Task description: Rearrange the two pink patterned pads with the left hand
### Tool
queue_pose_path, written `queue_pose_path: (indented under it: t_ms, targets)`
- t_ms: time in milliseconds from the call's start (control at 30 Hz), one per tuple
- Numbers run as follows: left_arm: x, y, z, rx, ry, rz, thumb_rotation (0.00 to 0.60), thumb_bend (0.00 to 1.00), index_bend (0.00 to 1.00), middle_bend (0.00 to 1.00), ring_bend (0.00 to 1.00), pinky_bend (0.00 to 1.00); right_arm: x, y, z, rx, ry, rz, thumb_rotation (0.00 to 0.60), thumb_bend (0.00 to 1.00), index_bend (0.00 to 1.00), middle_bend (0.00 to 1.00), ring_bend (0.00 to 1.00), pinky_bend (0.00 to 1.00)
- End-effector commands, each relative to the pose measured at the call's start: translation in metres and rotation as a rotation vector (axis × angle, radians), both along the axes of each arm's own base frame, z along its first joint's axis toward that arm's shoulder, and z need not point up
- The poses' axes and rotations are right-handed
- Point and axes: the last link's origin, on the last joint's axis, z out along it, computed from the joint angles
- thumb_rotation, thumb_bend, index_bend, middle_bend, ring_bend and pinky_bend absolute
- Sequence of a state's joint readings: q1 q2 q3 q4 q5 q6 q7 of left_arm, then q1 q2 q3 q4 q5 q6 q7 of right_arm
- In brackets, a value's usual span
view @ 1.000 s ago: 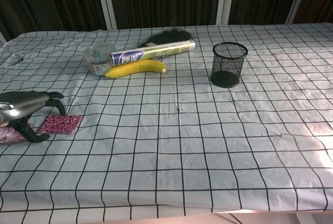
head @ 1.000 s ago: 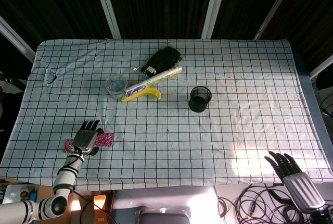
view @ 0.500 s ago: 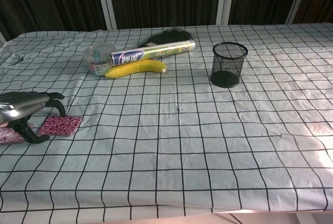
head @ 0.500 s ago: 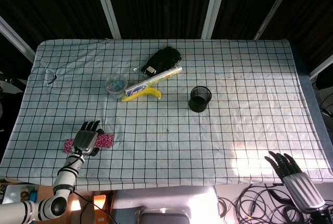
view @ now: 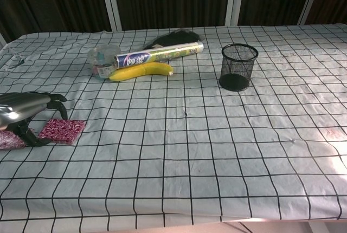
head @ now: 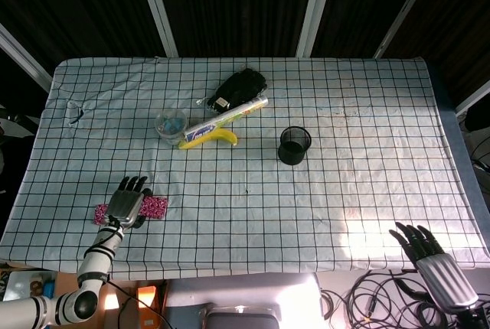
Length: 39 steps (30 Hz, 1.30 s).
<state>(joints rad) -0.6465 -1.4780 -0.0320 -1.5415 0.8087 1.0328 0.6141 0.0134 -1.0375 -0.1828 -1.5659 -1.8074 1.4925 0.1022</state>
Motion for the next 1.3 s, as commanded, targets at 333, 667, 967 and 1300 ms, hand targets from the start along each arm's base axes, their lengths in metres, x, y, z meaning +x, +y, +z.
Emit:
queue_pose_path:
  t_ms: [333,667,967,1300]
  targets:
    - [0.003,-0.005,0.016,0.021,-0.054,-0.019,0.6,0.33,0.63,0.05,0.0,0.0,-0.001,0.0,0.0,0.002,0.002,-0.002,0.6,0.2,0.0,0.0,0.0,0.0]
    - [-0.008,-0.045,0.045,0.013,-0.04,-0.049,0.6,0.33,0.62,0.05,0.0,0.0,0.0,-0.001,-0.003,0.006,0.009,-0.001,0.6,0.2,0.0,0.0,0.0,0.0]
    - [-0.027,-0.071,0.026,-0.044,-0.009,-0.075,0.6,0.33,0.54,0.03,0.0,0.0,0.002,-0.002,-0.007,0.019,0.015,0.003,0.6,0.2,0.0,0.0,0.0,0.0]
    - [-0.032,-0.075,0.024,-0.093,0.008,-0.002,0.6,0.3,0.0,0.0,0.0,0.0,0.001,-0.002,-0.005,0.014,0.014,0.0,0.6,0.2,0.0,0.0,0.0,0.0]
